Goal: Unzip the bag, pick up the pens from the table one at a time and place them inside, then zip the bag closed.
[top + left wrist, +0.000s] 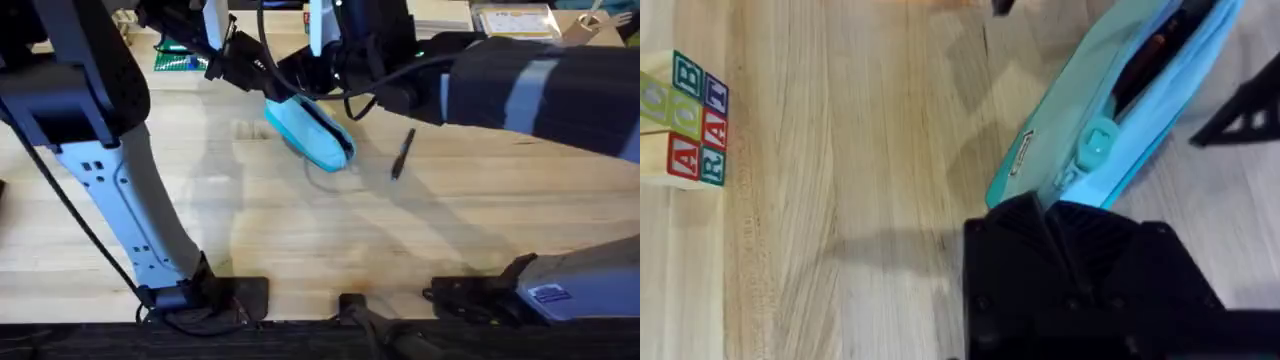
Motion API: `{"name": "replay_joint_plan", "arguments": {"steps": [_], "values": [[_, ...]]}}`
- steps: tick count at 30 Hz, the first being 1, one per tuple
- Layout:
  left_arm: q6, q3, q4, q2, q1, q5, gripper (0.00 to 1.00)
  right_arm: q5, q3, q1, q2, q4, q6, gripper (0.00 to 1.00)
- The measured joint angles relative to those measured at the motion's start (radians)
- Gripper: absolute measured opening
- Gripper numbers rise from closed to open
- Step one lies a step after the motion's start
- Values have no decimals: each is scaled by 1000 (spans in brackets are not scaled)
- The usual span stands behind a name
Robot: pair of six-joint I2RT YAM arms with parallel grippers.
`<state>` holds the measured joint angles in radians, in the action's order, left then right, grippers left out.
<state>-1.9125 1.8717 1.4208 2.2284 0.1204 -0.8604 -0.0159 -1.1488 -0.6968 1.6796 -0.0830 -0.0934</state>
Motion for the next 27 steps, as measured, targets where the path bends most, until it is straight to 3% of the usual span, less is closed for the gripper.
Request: {"name": "replay_joint_plan", "arguments": {"steps": [3,4,10,13,27], "values": [[0,0,0,0,0,0,44,-5,0,0,-39,53,25,996],[0,0,-1,0,0,0,95,-6,0,0,-52,74,32,996],[0,0,-3,0,0,1,947,-7,0,0,-133,214,50,996],[0,0,-3,0,0,1,992,-8,0,0,-169,276,52,996],[0,0,-12,0,0,1,992,-8,-1,0,-249,472,55,996]]}}
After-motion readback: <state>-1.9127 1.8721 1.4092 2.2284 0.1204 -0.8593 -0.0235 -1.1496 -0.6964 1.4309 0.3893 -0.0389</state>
